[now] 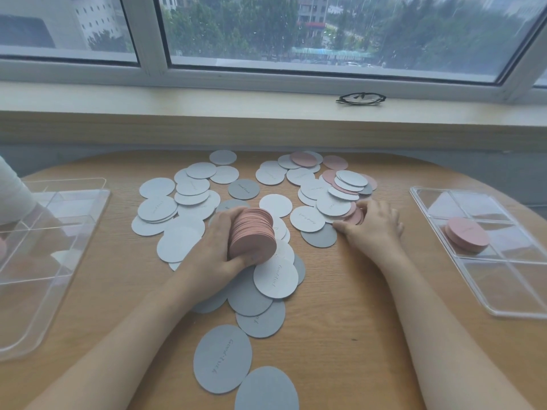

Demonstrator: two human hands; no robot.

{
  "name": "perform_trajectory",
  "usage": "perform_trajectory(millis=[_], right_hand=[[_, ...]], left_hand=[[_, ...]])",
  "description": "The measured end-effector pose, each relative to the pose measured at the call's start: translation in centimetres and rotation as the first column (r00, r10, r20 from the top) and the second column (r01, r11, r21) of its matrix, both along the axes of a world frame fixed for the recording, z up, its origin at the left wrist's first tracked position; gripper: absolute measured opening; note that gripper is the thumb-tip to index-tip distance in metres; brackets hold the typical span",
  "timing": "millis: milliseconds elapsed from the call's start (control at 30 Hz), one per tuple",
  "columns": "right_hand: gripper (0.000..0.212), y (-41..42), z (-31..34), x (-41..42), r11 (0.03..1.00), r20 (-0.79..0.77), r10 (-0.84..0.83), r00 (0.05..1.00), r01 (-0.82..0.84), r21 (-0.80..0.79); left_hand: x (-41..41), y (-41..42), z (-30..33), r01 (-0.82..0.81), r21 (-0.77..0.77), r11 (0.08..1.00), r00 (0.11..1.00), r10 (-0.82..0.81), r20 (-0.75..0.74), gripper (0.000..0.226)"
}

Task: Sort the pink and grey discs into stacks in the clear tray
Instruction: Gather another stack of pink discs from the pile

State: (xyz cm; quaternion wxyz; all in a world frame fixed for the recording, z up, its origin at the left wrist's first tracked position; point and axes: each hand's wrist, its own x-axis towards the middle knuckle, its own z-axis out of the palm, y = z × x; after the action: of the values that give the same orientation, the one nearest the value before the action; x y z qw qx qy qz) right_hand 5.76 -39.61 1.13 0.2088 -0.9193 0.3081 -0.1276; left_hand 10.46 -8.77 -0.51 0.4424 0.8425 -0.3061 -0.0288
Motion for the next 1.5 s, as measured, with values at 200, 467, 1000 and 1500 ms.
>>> perform_trajectory(millis=[200, 467, 1000, 1500], right_hand=[[0.056, 1.1, 0.9, -0.7, 0.928, 0.32, 0.177, 0.931, -0.266, 0.261], [0.043, 2.7, 1.2, -0.8, 0.908, 0.471, 0.262, 0.842, -0.38, 0.175], [0.018, 6.6, 3.4, -1.8, 0.881, 0.741, 0.183, 0.646, -0.442, 0.168], [0.026, 9.2, 1.3, -0.9, 0.641, 0.548, 0.43, 0.717, -0.671, 0.374]], left_hand=[[0.0, 0.0, 0.1, 0.005, -0.009, 1.0, 1.0, -0.005, -0.001, 0.079], [0.0, 0.0, 0.1, 0.013, -0.027, 1.0, 0.999, -0.013, -0.032, 0.079], [-0.6, 0.2, 1.1, 0.055, -0.113, 0.992, 0.994, -0.065, -0.089, 0.071], [-0.5, 0.1, 1.1, 0.086, -0.102, 0.991, 0.994, -0.092, -0.051, 0.092]])
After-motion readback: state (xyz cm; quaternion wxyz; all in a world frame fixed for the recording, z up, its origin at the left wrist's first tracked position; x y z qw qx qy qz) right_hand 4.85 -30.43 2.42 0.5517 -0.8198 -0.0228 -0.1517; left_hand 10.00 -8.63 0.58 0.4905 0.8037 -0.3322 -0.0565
